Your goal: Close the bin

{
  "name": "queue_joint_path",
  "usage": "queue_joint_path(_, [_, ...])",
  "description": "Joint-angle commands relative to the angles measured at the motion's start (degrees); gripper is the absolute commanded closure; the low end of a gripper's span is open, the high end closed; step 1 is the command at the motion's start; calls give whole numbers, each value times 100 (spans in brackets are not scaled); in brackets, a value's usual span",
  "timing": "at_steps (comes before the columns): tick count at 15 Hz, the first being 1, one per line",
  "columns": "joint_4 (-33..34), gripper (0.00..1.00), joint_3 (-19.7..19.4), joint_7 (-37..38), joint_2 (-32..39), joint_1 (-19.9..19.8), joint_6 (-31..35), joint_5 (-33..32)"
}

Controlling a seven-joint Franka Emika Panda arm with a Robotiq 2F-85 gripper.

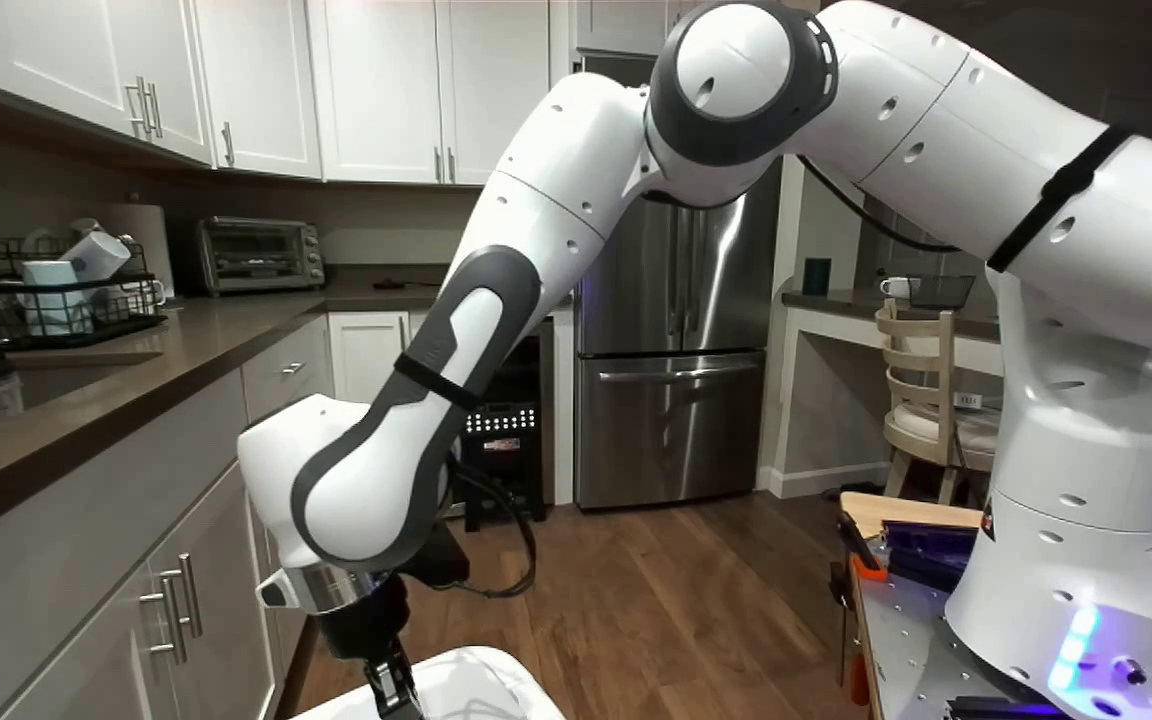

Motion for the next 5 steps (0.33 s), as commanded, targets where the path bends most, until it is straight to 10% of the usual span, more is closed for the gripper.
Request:
queue_joint_path(1, [454,93,99,-66,-82,5,-1003,317])
queue_joint_path(5, [893,93,145,2,-150,48,-2056,604])
